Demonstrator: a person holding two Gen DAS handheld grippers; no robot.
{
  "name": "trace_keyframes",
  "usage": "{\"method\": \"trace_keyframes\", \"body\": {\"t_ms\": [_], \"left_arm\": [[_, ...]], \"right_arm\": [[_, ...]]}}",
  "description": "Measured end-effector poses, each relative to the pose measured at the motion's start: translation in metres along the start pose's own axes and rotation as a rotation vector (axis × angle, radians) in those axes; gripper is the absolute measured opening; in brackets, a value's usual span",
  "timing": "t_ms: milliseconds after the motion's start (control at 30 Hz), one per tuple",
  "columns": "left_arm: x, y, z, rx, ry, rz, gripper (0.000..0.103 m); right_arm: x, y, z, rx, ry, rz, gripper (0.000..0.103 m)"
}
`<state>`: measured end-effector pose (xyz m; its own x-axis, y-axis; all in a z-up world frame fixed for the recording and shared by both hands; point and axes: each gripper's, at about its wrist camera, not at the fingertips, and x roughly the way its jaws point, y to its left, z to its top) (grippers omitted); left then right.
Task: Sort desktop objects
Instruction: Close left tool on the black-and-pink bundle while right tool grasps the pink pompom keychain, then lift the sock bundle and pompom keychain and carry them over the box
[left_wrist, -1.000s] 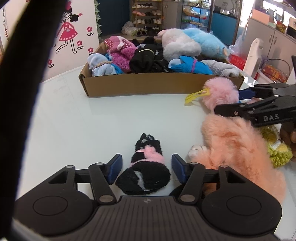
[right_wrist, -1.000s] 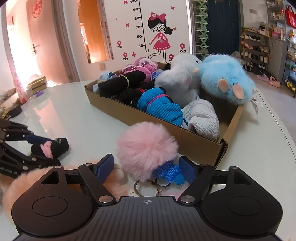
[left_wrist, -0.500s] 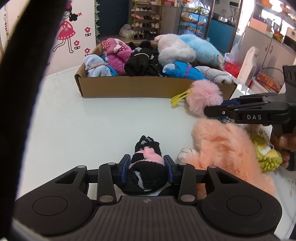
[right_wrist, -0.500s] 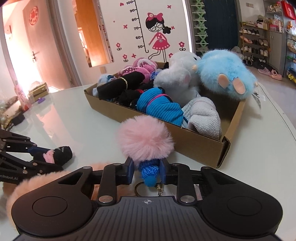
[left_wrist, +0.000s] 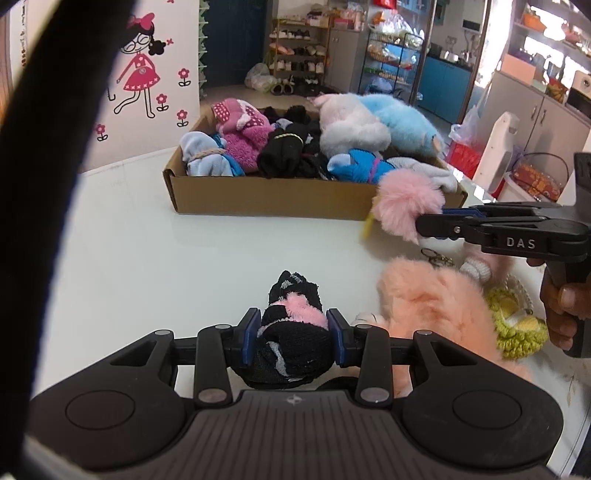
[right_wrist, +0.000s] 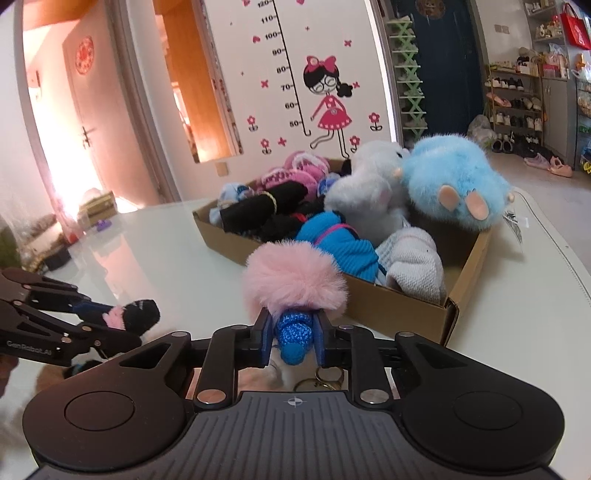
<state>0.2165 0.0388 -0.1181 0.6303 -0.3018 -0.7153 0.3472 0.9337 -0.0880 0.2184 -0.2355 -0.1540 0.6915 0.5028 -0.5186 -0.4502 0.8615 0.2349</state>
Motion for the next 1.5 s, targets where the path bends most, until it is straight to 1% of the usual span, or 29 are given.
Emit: {"method": "trace_keyframes", "body": {"t_ms": [233, 467, 700, 800, 900, 1000, 1133, 1200, 1300, 1400, 1500], "left_arm": [[-0.009, 0.006, 0.004, -0.029, -0.027, 0.014, 0.035], [-0.031, 0.003, 0.011, -0.004, -0.074, 0.038, 0.035], [-0.064, -0.008, 0.03, 0.027, -0.154, 0.034, 0.035], [-0.071, -0.013, 0.045, 0.042, -0.183, 0.034, 0.035], [-0.071, -0.015, 0.069, 0.046, -0.212, 0.024, 0.035], [-0.064, -0.011, 0.096, 0.026, -0.219, 0.005, 0.035], [-0.043, -0.002, 0.137, 0.0, -0.21, -0.007, 0.035], [-0.031, 0.0, 0.154, 0.006, -0.205, 0.011, 0.035], [-0.003, 0.006, 0.177, -0.018, -0.184, 0.004, 0.035], [0.025, 0.01, 0.186, -0.052, -0.151, 0.01, 0.035], [0.05, 0.012, 0.187, -0.076, -0.121, 0.02, 0.035]], "right_arm": [[-0.015, 0.001, 0.003, 0.006, -0.059, 0.007, 0.025], [-0.044, 0.007, 0.014, 0.003, -0.131, 0.021, 0.025], [-0.081, 0.02, 0.043, -0.034, -0.204, 0.025, 0.025], [-0.092, 0.025, 0.06, -0.056, -0.23, 0.014, 0.025], [-0.096, 0.026, 0.081, -0.082, -0.248, 0.005, 0.025], [-0.093, 0.026, 0.102, -0.1, -0.254, -0.003, 0.025], [-0.08, 0.024, 0.131, -0.119, -0.25, -0.018, 0.025], [-0.068, 0.019, 0.146, -0.119, -0.238, -0.024, 0.025], [-0.045, 0.013, 0.163, -0.119, -0.206, -0.036, 0.026], [-0.017, 0.007, 0.175, -0.128, -0.172, -0.053, 0.026], [0.016, 0.0, 0.184, -0.136, -0.135, -0.072, 0.026]]}}
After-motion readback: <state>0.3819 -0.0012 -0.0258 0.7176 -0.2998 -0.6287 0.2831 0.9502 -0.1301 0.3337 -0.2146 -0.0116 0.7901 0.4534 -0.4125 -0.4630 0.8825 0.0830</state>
